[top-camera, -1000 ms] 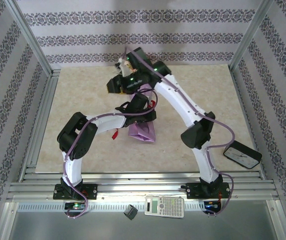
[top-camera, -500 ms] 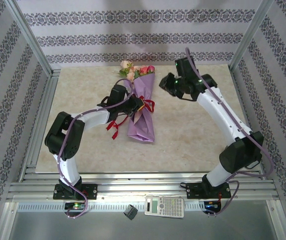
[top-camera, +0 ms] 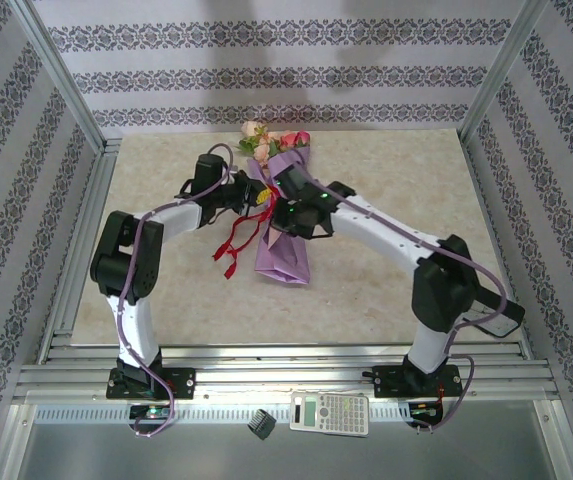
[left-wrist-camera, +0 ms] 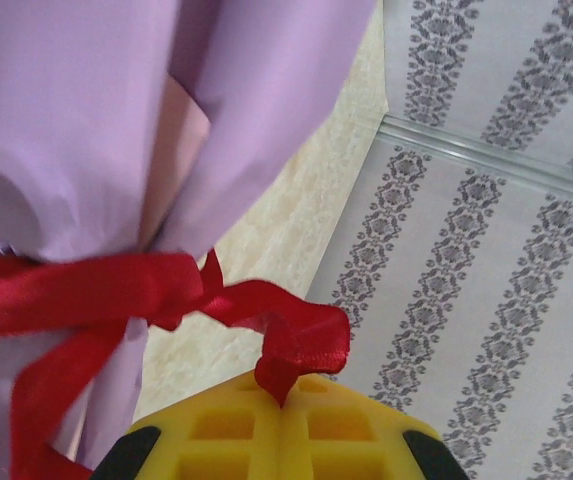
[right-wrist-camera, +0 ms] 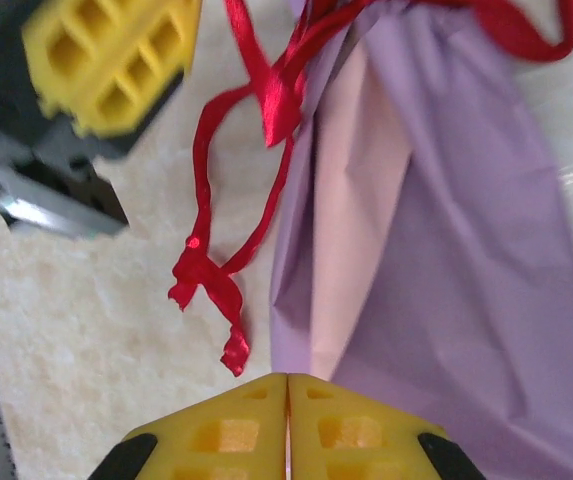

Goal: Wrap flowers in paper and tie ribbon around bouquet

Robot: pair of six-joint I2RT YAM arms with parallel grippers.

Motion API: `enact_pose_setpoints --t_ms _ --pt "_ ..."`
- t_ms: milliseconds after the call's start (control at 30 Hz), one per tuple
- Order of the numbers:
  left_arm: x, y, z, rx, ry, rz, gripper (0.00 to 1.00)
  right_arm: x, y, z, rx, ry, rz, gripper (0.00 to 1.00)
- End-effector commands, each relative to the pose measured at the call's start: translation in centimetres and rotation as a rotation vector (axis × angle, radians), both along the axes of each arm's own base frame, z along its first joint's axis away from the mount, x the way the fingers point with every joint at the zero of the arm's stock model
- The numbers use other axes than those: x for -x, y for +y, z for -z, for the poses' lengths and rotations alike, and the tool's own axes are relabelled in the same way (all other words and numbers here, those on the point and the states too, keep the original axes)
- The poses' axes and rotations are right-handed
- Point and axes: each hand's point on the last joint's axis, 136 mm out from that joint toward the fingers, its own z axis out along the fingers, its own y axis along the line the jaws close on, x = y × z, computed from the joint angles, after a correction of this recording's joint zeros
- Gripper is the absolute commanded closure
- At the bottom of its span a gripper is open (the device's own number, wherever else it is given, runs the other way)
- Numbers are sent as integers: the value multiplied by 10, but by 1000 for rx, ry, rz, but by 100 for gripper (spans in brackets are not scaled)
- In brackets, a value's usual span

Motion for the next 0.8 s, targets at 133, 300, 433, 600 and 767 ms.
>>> enact_pose_setpoints --t_ms 133,300,433,600,767 --pt "-16 20 -1 75 27 59 100 1 53 1 57 -33 11 86" --pt "-26 29 10 98 28 70 100 6 70 24 129 16 69 78" --pt "-34 33 16 116 31 74 100 0 71 45 211 23 140 68" --pt "-42 35 18 137 23 70 100 -15 70 71 286 16 176 67" --pt "-47 39 19 144 21 55 100 -23 73 88 327 15 185 67"
